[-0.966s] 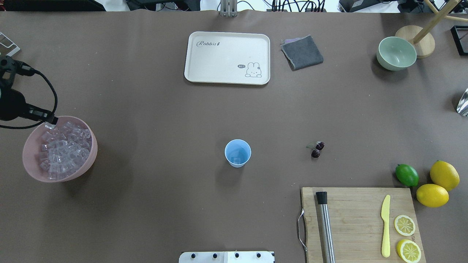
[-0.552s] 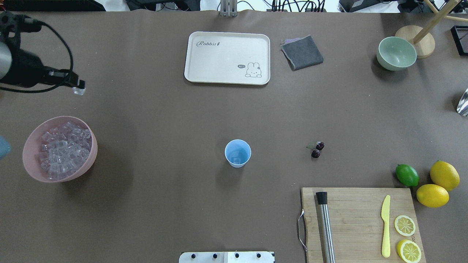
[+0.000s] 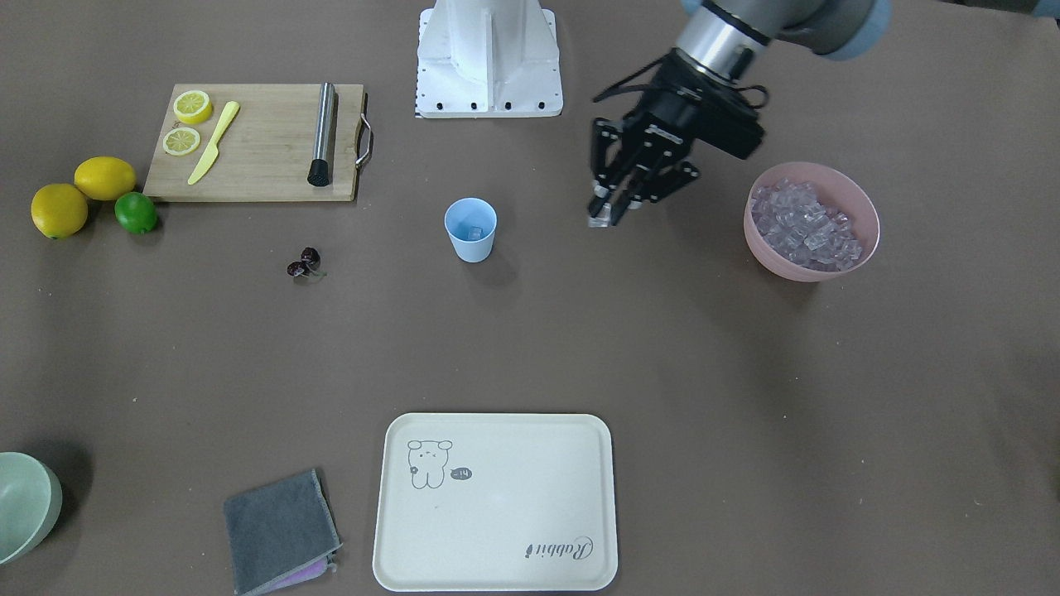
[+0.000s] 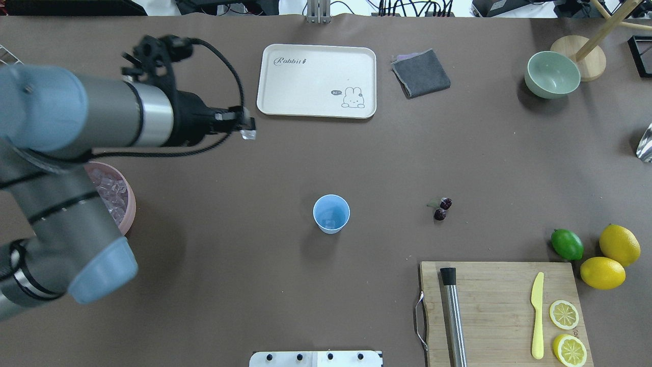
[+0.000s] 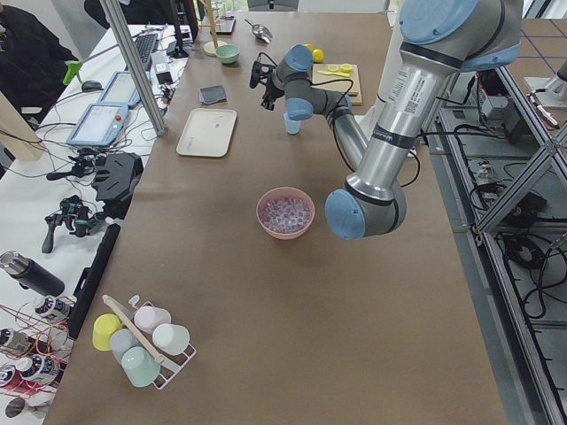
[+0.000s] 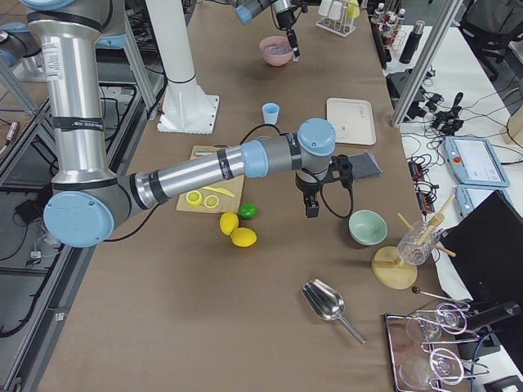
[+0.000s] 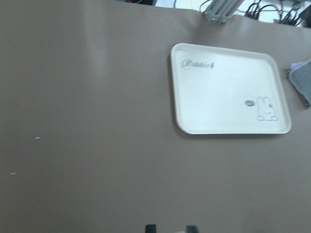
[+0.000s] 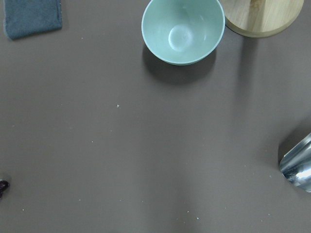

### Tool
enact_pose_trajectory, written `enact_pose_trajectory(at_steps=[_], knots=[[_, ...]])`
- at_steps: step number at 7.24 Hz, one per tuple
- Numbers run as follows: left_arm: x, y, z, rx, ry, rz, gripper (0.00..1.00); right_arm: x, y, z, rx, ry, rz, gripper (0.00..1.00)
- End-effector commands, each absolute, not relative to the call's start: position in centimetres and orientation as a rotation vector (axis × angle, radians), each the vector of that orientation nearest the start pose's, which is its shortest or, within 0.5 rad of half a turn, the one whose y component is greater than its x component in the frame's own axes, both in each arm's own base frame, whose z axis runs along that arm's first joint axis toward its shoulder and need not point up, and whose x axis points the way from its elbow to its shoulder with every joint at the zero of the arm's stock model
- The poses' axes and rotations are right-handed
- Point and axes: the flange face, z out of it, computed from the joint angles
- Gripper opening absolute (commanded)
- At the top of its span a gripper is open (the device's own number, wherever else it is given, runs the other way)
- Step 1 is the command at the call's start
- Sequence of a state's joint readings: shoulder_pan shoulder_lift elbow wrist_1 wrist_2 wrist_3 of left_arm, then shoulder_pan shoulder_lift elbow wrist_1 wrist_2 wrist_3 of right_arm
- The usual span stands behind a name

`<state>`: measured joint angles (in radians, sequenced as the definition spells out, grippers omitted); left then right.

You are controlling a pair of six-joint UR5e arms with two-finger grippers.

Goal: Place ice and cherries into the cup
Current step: 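Carry the ice cube with the left gripper over the blue cup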

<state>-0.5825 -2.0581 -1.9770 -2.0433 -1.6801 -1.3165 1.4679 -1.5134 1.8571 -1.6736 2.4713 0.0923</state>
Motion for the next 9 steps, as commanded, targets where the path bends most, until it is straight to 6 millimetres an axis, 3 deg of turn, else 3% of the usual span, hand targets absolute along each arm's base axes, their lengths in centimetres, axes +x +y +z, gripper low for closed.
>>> enact_pose_trajectory(at_steps=[1, 3, 4, 5, 7, 9], knots=[[48.6, -34.7, 13.1, 0.512, 1.312, -0.238, 0.00, 0.3, -50.7, 49.1, 0.136, -0.912, -0.117, 1.00], [53.1, -34.7, 12.9, 0.532, 1.271, -0.278, 0.00, 0.3, -50.8, 49.2, 0.133, -0.912, -0.118, 1.00], [53.7, -35.2, 13.7, 0.554, 1.249, -0.297, 0.00, 0.1, -50.8, 49.1, 0.129, -0.913, -0.113, 1.00], [55.6, -34.6, 15.0, 0.547, 1.233, -0.286, 0.00, -0.2, -50.9, 48.9, 0.126, -0.913, -0.110, 1.00], [56.8, -34.6, 16.0, 0.541, 1.224, -0.280, 0.00, -0.4, -51.1, 48.8, 0.128, -0.910, -0.114, 1.00], [56.5, -34.3, 15.2, 0.534, 1.244, -0.277, 0.00, -0.5, -51.5, 47.8, 0.134, -0.913, -0.102, 1.00]])
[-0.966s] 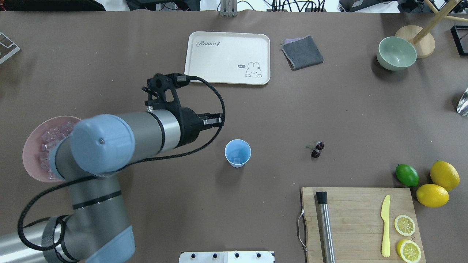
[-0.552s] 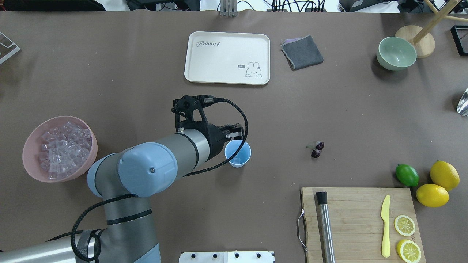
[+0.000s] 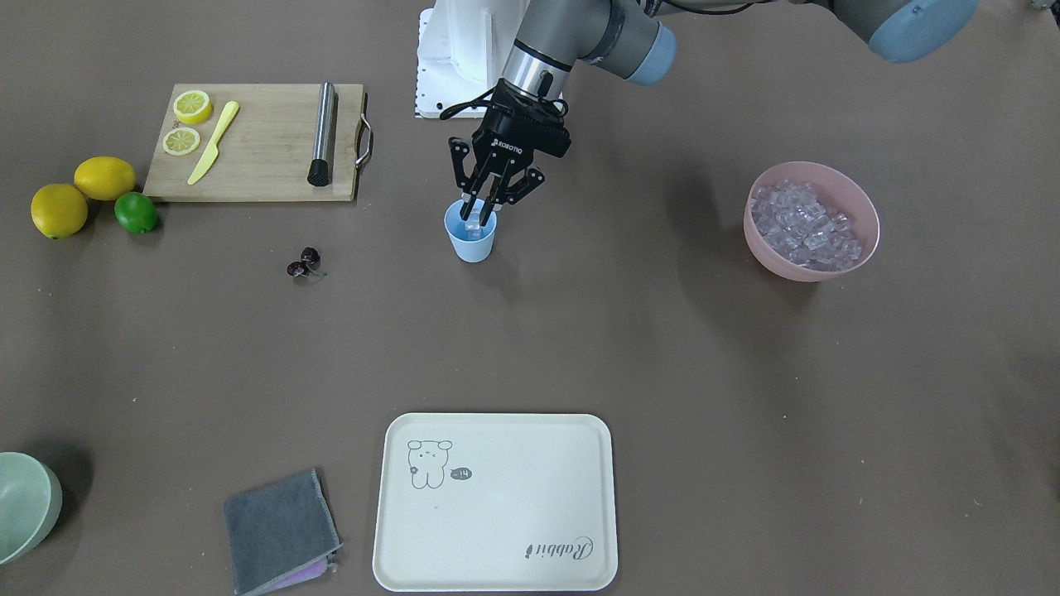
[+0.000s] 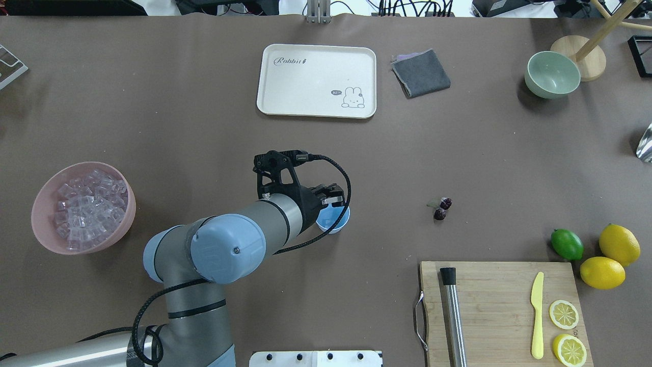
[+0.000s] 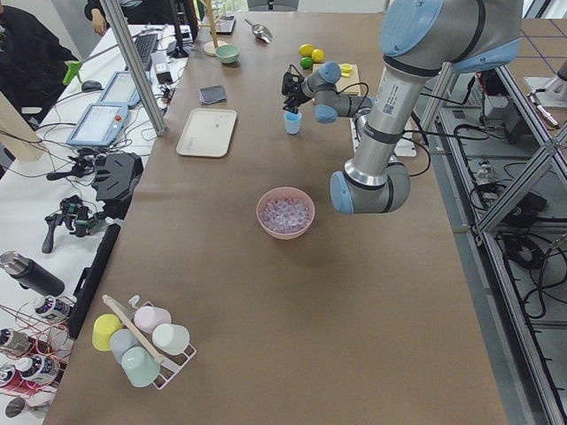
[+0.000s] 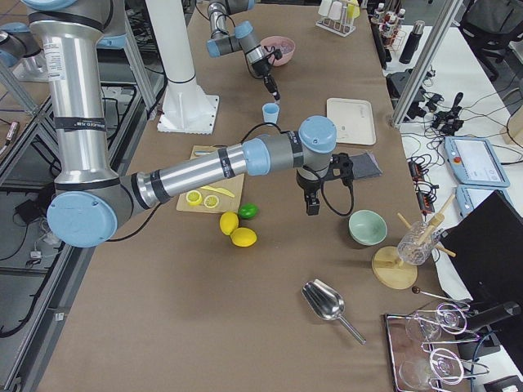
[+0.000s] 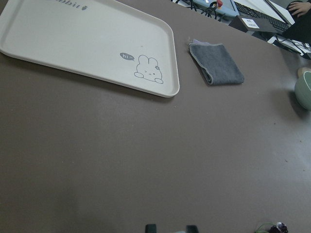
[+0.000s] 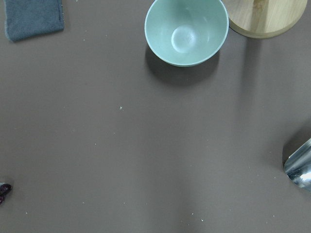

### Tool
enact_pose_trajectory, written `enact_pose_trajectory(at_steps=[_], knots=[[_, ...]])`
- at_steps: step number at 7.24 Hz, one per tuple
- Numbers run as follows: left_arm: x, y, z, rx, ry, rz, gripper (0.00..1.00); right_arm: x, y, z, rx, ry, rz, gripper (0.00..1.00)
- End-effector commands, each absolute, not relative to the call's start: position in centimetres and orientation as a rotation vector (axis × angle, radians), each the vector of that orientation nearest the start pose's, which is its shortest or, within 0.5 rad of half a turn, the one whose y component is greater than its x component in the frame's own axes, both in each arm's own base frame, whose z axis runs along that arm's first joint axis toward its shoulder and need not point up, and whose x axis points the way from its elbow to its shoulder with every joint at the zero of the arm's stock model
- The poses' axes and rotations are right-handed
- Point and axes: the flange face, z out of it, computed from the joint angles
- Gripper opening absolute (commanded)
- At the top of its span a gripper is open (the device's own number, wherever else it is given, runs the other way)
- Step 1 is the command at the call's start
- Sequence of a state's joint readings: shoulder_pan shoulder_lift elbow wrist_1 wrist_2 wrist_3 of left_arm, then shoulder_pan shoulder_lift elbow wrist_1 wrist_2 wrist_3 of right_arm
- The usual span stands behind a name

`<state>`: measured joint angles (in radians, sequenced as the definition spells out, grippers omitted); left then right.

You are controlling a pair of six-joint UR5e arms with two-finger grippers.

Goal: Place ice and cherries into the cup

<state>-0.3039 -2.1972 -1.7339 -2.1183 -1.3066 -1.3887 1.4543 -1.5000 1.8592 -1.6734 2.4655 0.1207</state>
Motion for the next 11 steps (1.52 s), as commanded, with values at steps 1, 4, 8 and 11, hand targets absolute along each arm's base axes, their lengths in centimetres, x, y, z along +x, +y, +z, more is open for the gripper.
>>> enact_pose_trajectory(at_steps=[1, 4, 8, 11], knots=[[56.5, -34.0, 15.1, 0.531, 1.249, -0.272, 0.00, -0.6, -51.7, 47.6, 0.137, -0.914, -0.104, 1.00], [56.9, -33.2, 15.5, 0.520, 1.244, -0.262, 0.00, -0.7, -51.9, 47.4, 0.139, -0.913, -0.107, 1.00], [57.3, -31.9, 15.2, 0.498, 1.253, -0.257, 0.88, -0.7, -51.9, 47.4, 0.138, -0.914, -0.106, 1.00], [52.6, -32.4, 12.3, 0.490, 1.239, -0.249, 0.96, -0.7, -51.9, 47.5, 0.137, -0.915, -0.105, 1.00]])
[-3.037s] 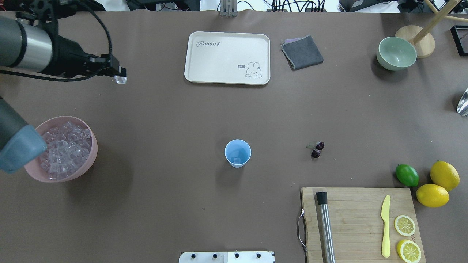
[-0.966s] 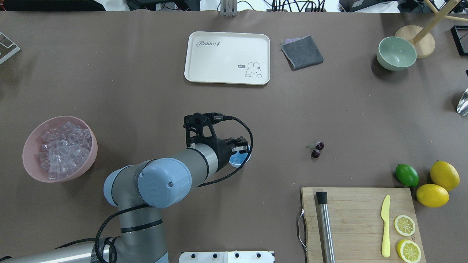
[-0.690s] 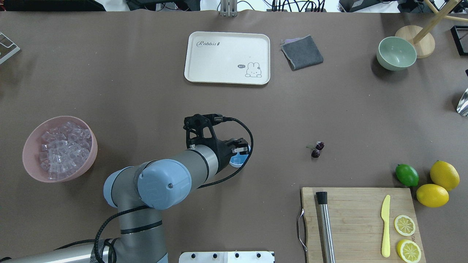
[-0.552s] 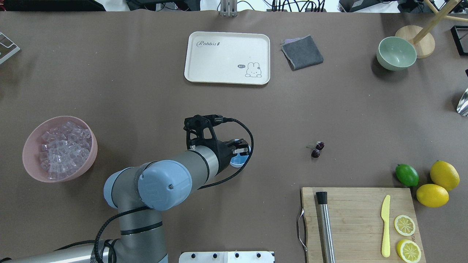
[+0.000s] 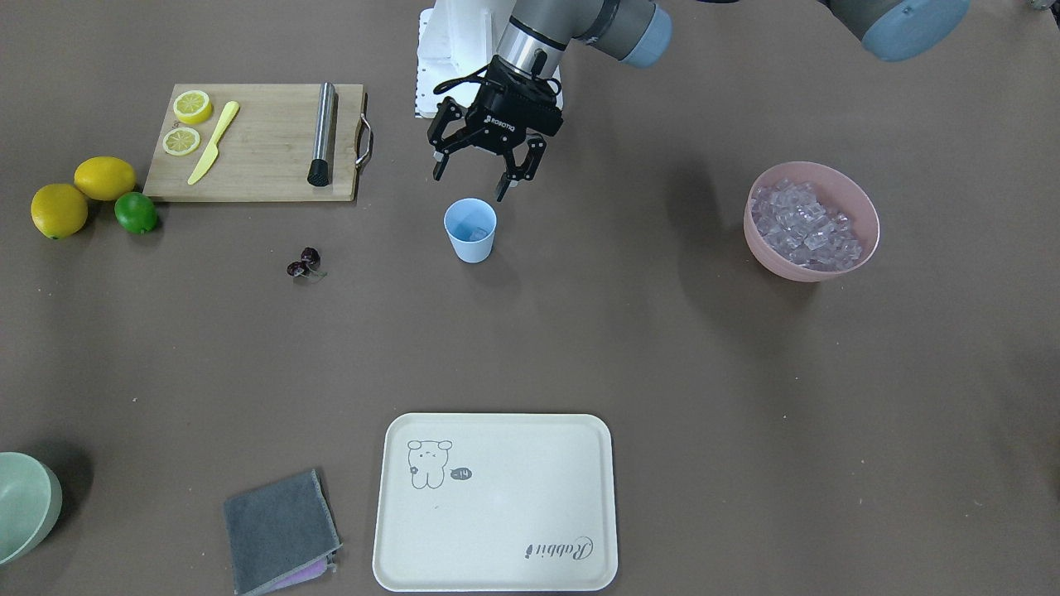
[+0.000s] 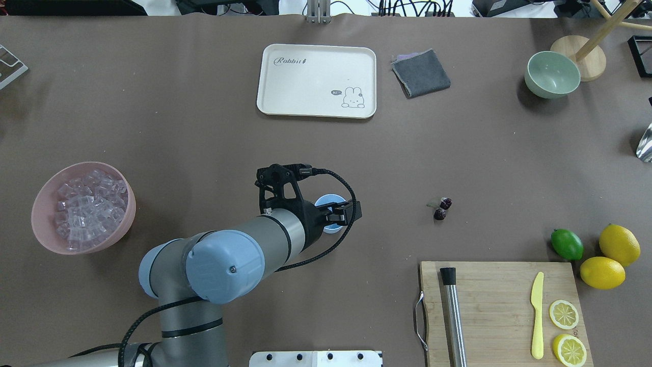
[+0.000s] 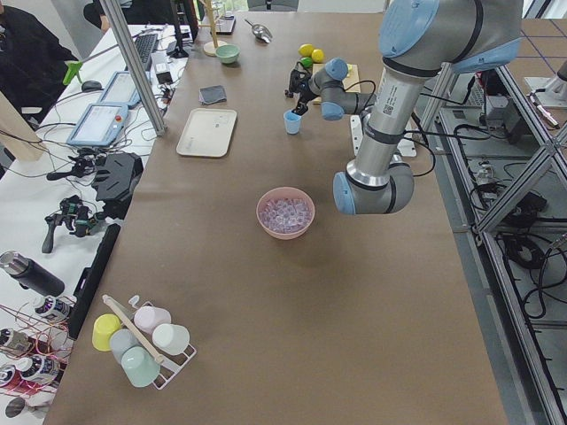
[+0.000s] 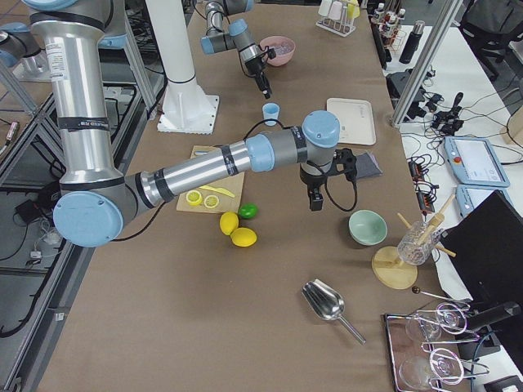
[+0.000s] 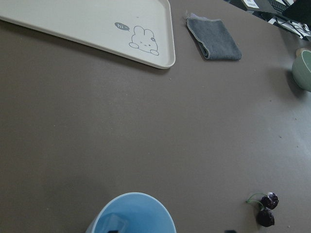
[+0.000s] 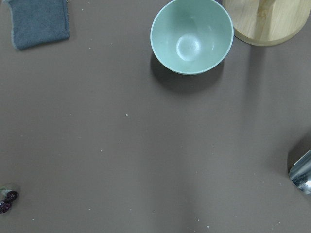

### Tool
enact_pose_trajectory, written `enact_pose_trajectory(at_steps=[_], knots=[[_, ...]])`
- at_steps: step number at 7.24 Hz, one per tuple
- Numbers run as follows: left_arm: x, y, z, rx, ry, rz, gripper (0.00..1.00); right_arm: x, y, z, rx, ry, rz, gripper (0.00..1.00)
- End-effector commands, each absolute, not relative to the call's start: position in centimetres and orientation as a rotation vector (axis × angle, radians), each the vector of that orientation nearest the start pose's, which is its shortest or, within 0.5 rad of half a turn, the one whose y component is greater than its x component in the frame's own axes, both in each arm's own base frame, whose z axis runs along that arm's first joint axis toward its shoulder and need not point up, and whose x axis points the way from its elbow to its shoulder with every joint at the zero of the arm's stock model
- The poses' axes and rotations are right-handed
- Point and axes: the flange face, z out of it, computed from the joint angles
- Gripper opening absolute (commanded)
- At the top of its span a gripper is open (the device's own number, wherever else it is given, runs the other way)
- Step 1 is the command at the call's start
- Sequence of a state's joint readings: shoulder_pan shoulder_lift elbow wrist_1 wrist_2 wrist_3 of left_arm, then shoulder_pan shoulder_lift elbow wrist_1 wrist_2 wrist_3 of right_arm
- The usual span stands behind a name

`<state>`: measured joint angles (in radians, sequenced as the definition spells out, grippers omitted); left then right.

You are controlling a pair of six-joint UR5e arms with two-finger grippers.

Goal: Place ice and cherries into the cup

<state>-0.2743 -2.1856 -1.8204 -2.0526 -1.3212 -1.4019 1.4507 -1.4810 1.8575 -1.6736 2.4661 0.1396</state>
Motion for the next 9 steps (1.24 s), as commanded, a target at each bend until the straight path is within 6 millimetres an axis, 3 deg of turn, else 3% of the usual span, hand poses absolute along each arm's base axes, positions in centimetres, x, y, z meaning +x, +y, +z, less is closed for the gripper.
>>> enact_pose_trajectory(at_steps=[1, 2, 3, 5, 6, 7, 9], knots=[[48.4, -35.2, 12.3, 0.437, 1.243, -0.237, 0.96, -0.7, -52.0, 46.6, 0.152, -0.918, -0.110, 1.00], [43.8, -37.1, 15.2, 0.409, 1.226, -0.236, 0.96, -0.7, -51.9, 46.6, 0.150, -0.921, -0.110, 1.00], [40.0, -38.2, 16.4, 0.436, 1.205, -0.213, 0.96, -0.7, -51.9, 46.7, 0.148, -0.924, -0.110, 1.00], [31.8, -43.1, 17.3, 0.392, 1.140, -0.211, 0.96, -0.7, -51.3, 47.4, 0.136, -0.924, -0.108, 1.00], [27.2, -44.6, 19.4, 0.356, 1.097, -0.186, 0.96, -0.6, -51.2, 47.4, 0.139, -0.914, -0.107, 1.00], [23.5, -44.8, 23.3, 0.346, 1.015, -0.111, 0.97, -0.6, -51.2, 47.4, 0.142, -0.905, -0.107, 1.00], [23.2, -45.5, 29.0, 0.314, 0.909, -0.049, 0.97, -0.3, -51.4, 47.2, 0.158, -0.866, -0.104, 1.00]])
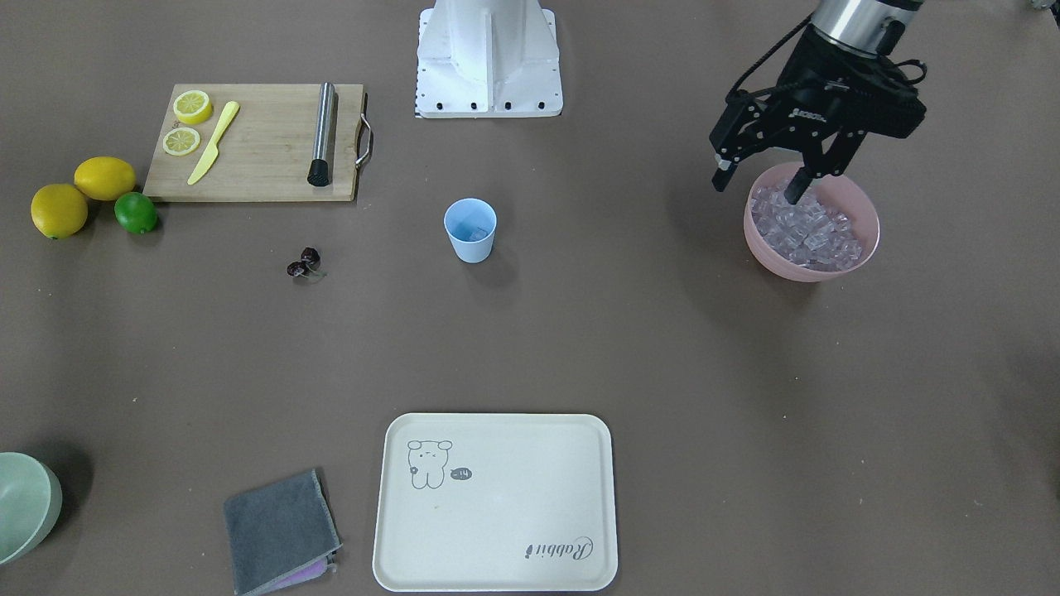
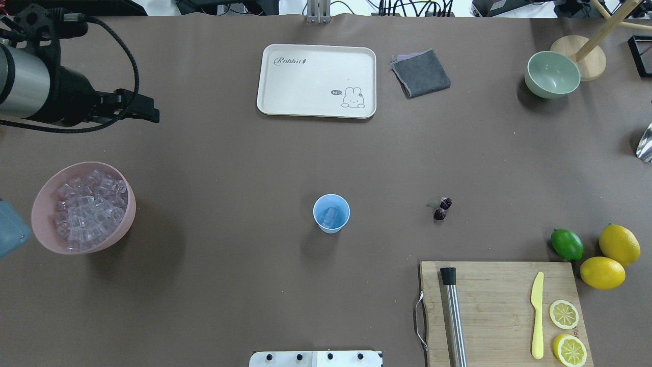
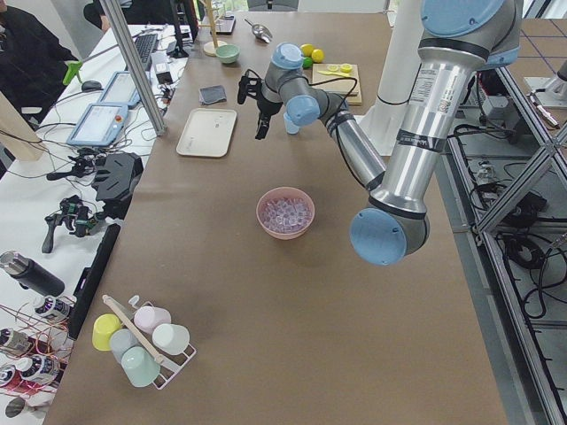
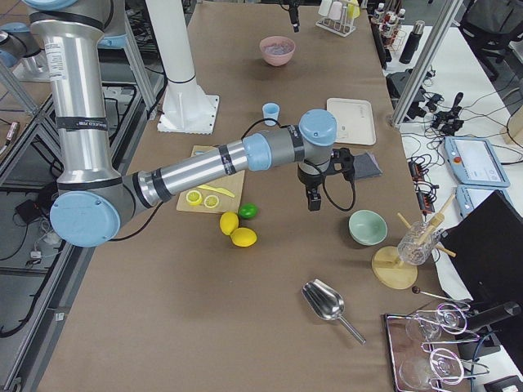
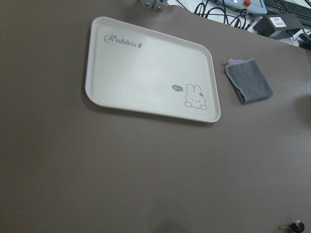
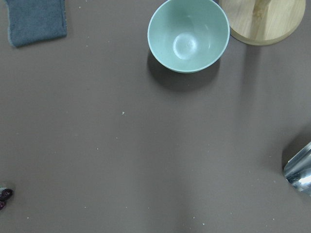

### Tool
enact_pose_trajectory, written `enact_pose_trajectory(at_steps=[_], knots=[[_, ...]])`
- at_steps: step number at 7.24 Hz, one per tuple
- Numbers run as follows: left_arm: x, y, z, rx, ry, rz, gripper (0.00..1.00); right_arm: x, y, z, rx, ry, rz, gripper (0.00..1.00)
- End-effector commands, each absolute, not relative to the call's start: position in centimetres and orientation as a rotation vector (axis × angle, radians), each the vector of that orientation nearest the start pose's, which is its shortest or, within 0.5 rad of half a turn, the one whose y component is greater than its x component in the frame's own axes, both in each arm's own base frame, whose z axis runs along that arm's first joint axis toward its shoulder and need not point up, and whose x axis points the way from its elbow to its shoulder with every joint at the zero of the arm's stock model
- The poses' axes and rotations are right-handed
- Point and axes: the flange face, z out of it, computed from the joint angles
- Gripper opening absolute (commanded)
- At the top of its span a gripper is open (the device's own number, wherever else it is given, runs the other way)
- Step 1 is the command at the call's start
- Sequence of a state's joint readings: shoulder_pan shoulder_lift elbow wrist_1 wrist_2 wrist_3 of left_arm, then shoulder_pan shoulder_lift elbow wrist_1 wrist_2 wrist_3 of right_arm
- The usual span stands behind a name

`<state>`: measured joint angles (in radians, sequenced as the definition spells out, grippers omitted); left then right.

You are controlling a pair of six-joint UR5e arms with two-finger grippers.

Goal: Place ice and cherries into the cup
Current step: 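Move the left gripper back over the pink ice bowl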

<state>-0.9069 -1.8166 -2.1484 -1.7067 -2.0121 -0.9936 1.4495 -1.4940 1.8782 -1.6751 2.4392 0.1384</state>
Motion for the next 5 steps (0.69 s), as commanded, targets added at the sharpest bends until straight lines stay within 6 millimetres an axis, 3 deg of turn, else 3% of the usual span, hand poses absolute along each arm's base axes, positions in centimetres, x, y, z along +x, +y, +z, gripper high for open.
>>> enact_pose_trajectory(at_steps=[1, 3, 4, 5], knots=[[23.2, -45.4, 31.5, 0.281, 0.868, -0.039, 0.97, -0.3, -51.5, 46.6, 0.169, -0.863, -0.108, 1.00], [21.8, -43.6, 36.7, 0.249, 0.789, 0.032, 0.97, -0.9, -51.4, 45.5, 0.169, -0.868, -0.091, 1.00], [21.5, -43.2, 37.0, 0.243, 0.786, 0.031, 0.97, -1.4, -51.5, 45.6, 0.161, -0.861, -0.091, 1.00], [21.2, -42.3, 39.0, 0.225, 0.773, 0.036, 0.97, -1.4, -51.5, 45.5, 0.163, -0.861, -0.092, 1.00]])
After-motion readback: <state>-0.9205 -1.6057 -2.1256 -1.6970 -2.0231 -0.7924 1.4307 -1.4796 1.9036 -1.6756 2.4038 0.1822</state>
